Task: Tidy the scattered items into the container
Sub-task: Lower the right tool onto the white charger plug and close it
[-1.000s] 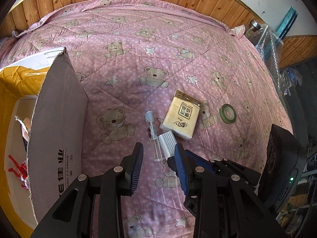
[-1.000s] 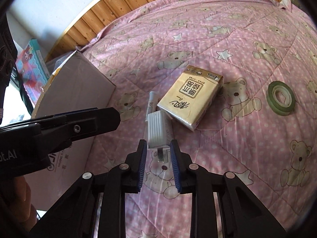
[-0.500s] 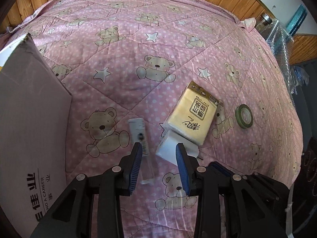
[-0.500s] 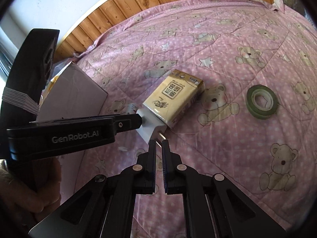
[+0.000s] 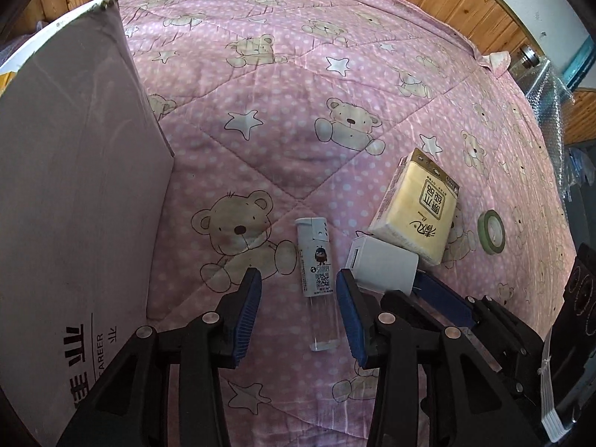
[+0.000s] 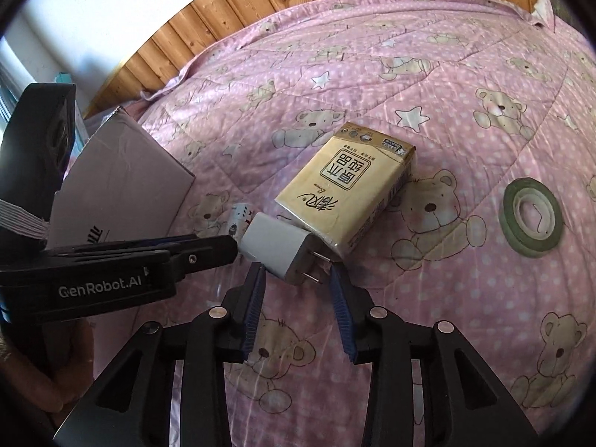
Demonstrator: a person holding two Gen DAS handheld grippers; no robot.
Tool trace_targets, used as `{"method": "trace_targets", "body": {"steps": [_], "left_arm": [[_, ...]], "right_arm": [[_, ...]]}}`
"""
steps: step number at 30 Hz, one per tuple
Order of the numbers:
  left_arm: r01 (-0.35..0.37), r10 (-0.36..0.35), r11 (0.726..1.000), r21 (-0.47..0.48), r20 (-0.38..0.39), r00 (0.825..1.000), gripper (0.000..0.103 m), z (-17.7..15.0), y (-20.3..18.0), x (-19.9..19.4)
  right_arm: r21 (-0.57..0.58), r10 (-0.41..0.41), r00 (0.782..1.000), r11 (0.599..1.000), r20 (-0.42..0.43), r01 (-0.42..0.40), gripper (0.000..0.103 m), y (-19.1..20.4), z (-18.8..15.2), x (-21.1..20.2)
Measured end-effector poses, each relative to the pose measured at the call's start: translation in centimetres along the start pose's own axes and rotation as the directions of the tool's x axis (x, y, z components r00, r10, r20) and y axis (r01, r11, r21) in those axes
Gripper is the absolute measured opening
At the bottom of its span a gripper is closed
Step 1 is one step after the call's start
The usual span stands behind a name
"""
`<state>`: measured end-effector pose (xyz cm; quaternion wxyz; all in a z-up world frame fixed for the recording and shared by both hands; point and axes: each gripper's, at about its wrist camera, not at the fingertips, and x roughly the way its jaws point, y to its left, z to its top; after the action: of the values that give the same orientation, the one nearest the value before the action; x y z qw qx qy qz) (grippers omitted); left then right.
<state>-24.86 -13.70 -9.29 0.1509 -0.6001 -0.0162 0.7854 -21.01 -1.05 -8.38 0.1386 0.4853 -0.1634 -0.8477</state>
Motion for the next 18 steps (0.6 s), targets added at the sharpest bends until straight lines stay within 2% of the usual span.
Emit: {"method": "trace_targets", "body": {"steps": [1,2,3,6,7,8,9,13,14,16,18], "left_arm": [[-0.007,0.007,1.000,-0.003,0.010,1.000,0.044,0.1,0.1,-0.1],[-0.015,0.015,1.000,-0.004,0.023,1.000,0.044,0.1,0.1,-0.2],[-0.022,0.022,1.000,-0.004,0.031,0.999,0.044,0.2,0.2,-0.3],[-0.009,0.009,1.000,-0.007,0.025,1.000,0.044,0.4,0.4,-0.1],[-0.010,0.010,1.000,-0.004,0.024,1.000,0.044,0.5,0.3,0.0],[-0.007,0.007,1.000,-0.001,0.020,1.000,0.044,0.4,0.2,0.2],[-0.006,0.006,1.000,0.000,0.014,1.000,0.044,0.4,0.1,0.3],[-0.022,0.022,1.000,-0.008,0.035,0.999,0.044,0.1,0.2,-0.2],[-0.019,0.019,1.000,-0.012,0.038,0.999,0.044,0.1,0.3,-0.4],[-0.014,0.014,1.000,-0.011,0.031,0.999,0.044,0.1,0.3,-0.3],[-0.002,0.002,1.000,0.002,0.024,1.000,0.044,0.1,-0.1,-0.2]], "right_arm": [[0.008,0.048,0.998,0.999,-0.037,-0.047,0.018,0.0,-0.1,0.0],[0.029,0.099,0.993,0.995,-0.065,-0.098,0.018,0.1,-0.4,-0.2],[0.036,0.117,0.989,0.993,-0.086,-0.114,0.018,0.2,-0.9,-0.4],[-0.005,0.082,0.993,0.997,-0.086,-0.082,0.025,0.8,-1.8,-1.3],[-0.023,0.060,0.996,0.998,-0.064,-0.062,0.032,0.9,-1.7,-1.5],[-0.044,0.029,0.999,0.999,-0.039,-0.031,0.043,1.0,-1.5,-1.7],[-0.066,0.004,1.000,0.998,-0.020,-0.005,0.044,1.2,-1.2,-1.7],[-0.151,-0.014,1.000,0.988,-0.019,0.011,0.044,2.1,0.2,0.4],[-0.155,-0.023,1.000,0.988,-0.018,0.020,0.044,2.1,0.4,1.0],[-0.152,-0.018,1.000,0.988,-0.014,0.016,0.036,2.1,0.8,1.4],[-0.103,-0.026,0.999,0.994,-0.022,0.023,0.036,1.5,0.8,1.0]]}}
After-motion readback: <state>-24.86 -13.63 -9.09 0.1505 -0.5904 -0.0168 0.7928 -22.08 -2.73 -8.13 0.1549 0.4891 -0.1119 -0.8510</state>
